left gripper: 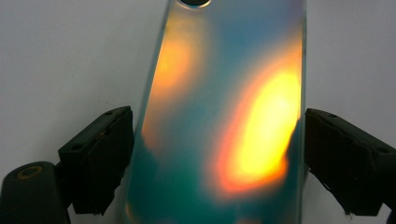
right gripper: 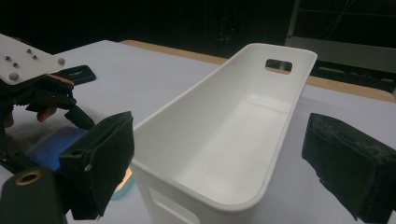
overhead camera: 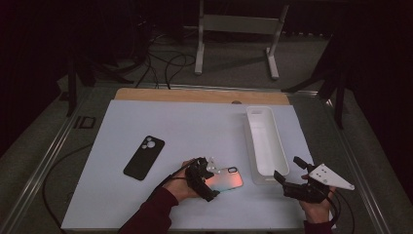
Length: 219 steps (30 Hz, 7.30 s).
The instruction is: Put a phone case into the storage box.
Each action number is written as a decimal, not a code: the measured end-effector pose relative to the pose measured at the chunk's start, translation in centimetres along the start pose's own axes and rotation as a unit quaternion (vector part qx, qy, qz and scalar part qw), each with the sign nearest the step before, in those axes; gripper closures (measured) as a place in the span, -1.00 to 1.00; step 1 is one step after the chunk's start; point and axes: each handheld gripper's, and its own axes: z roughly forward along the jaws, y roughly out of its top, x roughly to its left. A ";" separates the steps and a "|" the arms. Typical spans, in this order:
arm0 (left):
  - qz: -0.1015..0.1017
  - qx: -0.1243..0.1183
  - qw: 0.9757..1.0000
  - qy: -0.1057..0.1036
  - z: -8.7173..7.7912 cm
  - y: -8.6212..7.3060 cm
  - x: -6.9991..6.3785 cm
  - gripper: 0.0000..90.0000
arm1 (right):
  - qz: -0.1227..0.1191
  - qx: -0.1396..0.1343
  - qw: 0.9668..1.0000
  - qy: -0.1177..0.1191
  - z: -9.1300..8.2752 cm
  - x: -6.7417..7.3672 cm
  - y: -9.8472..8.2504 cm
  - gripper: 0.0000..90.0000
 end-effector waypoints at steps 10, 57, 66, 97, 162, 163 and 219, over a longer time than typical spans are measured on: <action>0.010 0.008 1.000 -0.001 -0.2 0.2 -0.1 -0.66 | 0.000 -0.001 1.000 0.000 0.0 0.0 0.0 -0.79; -0.034 -0.125 0.989 0.070 -7.5 0.8 1.6 -0.62 | 0.031 0.003 0.999 0.030 0.7 0.9 1.9 -0.80; -0.034 -0.143 0.986 0.082 -9.1 1.3 2.1 -0.62 | 0.034 0.009 0.998 0.051 1.9 1.4 3.0 -0.79; -0.004 -0.170 0.981 0.088 -10.4 3.1 1.1 -0.62 | 0.079 0.076 0.985 0.132 7.6 4.7 5.7 -0.71; 0.001 -0.196 0.980 -0.034 -8.4 2.8 0.1 -0.78 | 0.068 0.037 0.967 0.241 8.0 7.5 9.2 0.94; 0.002 -0.196 0.980 -0.035 -8.4 2.9 0.1 -0.78 | 0.068 0.035 0.967 0.245 8.0 7.5 9.3 0.94; 0.045 -0.231 0.970 -0.065 -8.5 2.0 -0.4 0.80 | 0.008 0.022 0.961 0.277 7.8 7.5 9.8 0.00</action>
